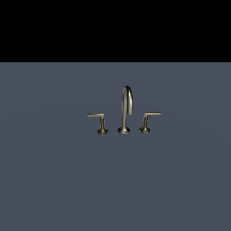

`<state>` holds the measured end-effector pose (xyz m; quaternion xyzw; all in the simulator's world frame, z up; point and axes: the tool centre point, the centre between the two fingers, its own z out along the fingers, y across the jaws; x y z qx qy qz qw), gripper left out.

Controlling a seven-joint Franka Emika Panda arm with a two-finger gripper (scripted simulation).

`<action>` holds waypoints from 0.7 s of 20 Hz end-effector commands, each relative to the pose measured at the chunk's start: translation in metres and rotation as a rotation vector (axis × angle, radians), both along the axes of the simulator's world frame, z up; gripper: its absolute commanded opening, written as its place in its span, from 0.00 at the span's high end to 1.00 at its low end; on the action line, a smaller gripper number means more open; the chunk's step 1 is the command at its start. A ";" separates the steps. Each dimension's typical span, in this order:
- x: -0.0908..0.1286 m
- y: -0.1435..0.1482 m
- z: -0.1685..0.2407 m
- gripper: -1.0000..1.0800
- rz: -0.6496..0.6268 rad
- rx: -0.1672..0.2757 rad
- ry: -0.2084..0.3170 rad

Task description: Turn on the faucet by rotating a designated handle.

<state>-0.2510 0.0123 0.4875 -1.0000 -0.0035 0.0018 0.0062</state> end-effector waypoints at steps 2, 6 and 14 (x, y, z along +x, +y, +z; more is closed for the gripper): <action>0.000 0.000 0.000 1.00 -0.001 0.000 0.000; 0.001 0.003 -0.003 1.00 -0.013 0.000 0.000; 0.011 0.018 -0.024 1.00 -0.091 0.000 0.001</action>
